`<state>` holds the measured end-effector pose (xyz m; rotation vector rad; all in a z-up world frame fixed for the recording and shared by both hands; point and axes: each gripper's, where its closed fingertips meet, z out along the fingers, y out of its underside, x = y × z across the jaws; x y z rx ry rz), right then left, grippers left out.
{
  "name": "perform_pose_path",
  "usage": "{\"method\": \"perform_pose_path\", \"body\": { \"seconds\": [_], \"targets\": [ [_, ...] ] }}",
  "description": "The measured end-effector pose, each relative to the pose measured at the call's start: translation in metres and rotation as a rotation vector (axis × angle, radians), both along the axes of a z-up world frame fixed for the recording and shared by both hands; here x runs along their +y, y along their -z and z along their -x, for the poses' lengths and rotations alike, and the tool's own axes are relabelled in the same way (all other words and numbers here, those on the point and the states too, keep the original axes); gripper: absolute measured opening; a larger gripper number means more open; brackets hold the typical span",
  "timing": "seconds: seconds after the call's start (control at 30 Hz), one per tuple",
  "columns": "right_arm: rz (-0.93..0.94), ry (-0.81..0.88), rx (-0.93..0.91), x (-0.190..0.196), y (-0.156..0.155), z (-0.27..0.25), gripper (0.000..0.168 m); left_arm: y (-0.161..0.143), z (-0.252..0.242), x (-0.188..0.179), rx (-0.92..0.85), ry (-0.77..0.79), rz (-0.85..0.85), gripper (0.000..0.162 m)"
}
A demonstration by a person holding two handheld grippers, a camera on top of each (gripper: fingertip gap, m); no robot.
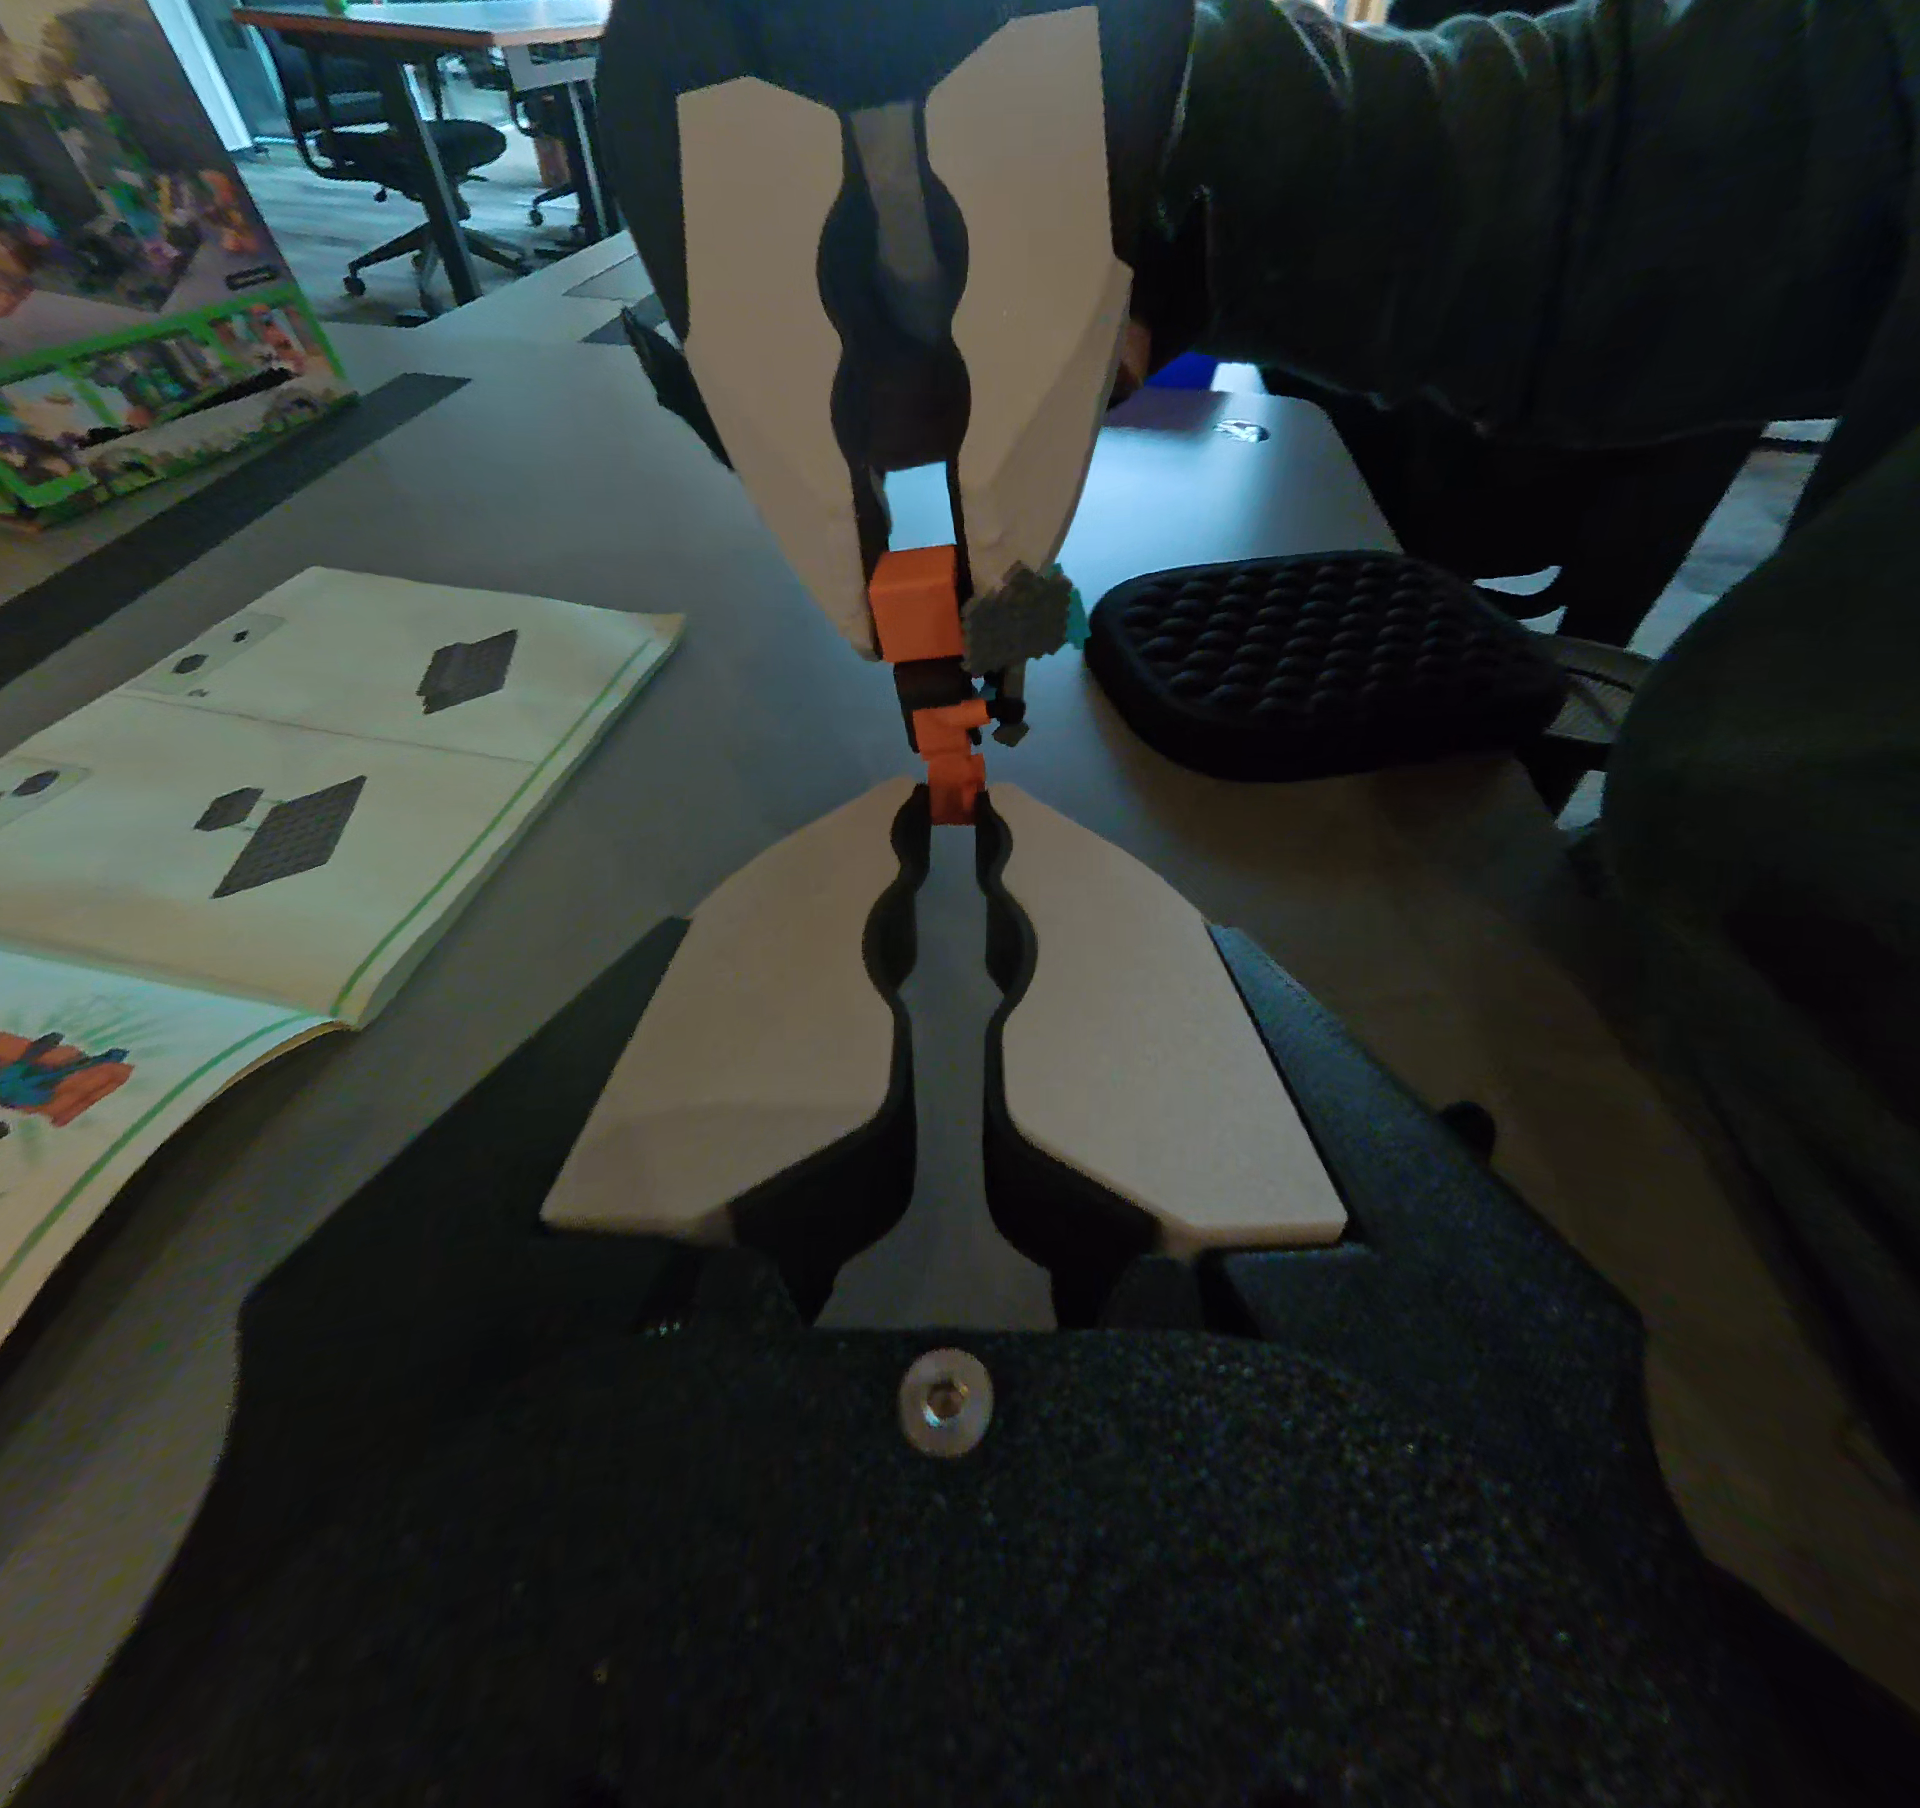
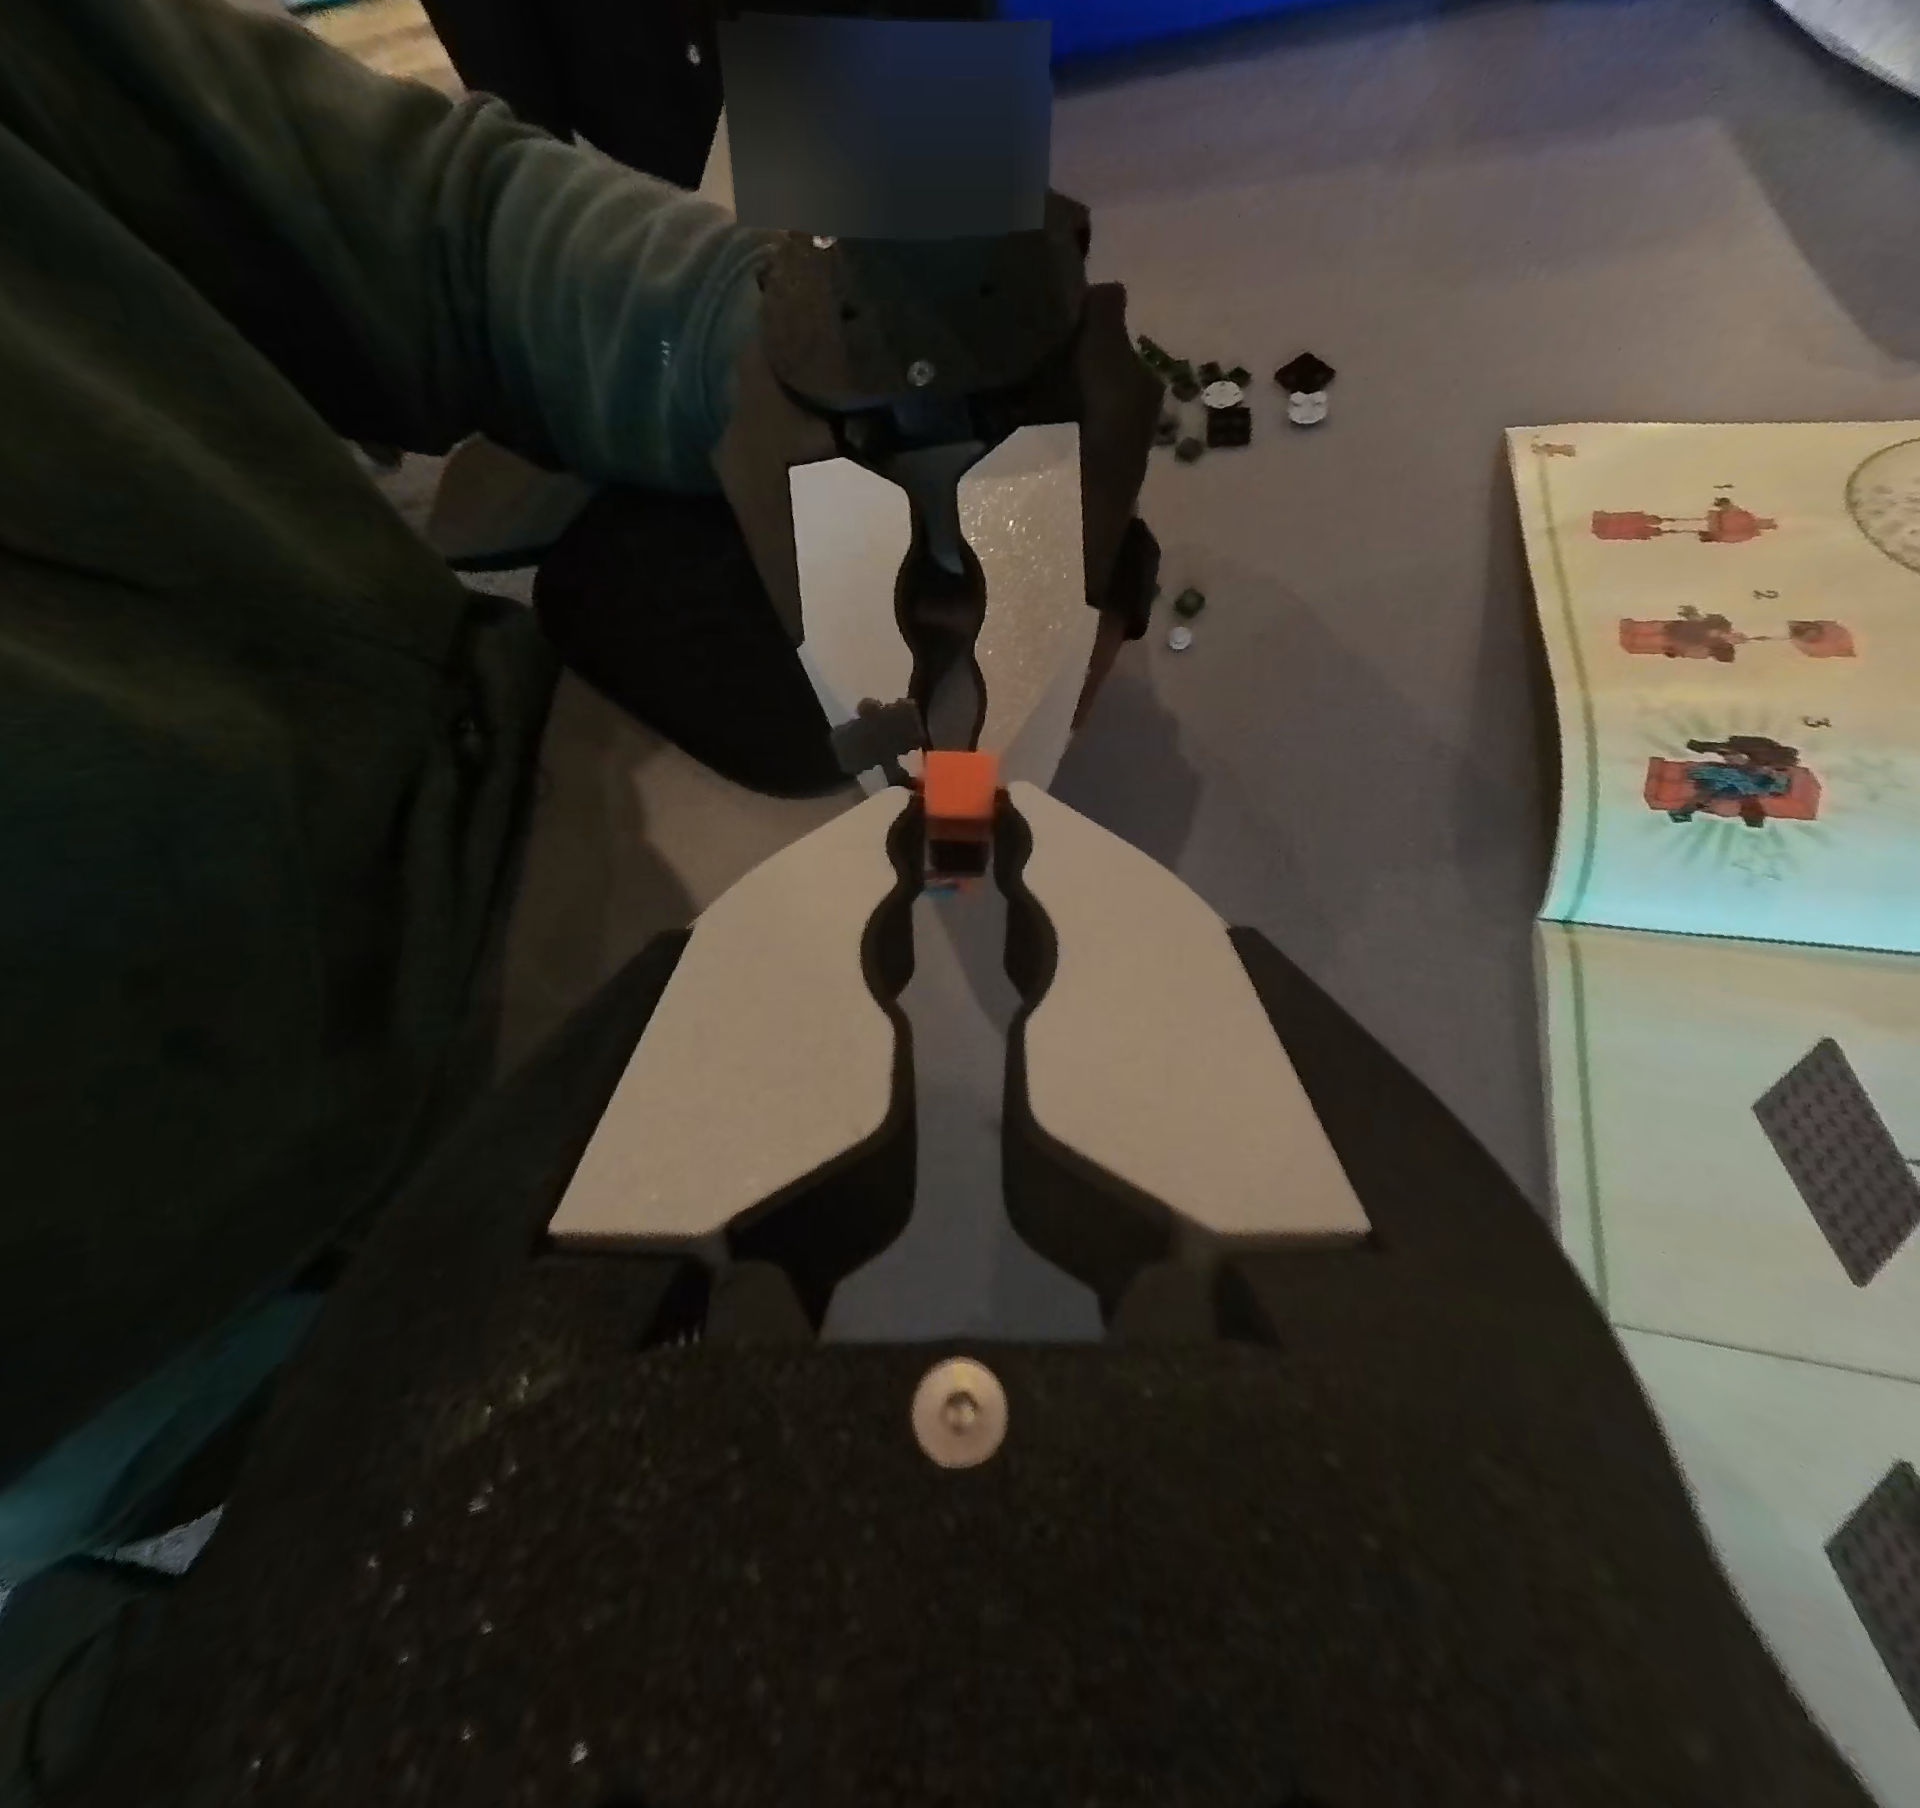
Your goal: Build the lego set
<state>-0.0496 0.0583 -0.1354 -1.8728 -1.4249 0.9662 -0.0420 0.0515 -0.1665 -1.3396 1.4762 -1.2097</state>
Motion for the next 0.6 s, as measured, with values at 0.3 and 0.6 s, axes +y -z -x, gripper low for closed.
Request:
{"method": "perform_pose_path", "body": {
  "seconds": [0.3,0.6],
  "targets": [
    [-0.048,0.154,0.059,0.056,0.008,-0.013,0.012,0.001,0.023,0.041,0.083,-0.212,-0.113,0.02],
    [0.001,0.068,0.032,0.108,0.044,0.047,0.012,0.03,0.055,0.05,0.153,-0.315,-0.153,0.007]
  ]
}}
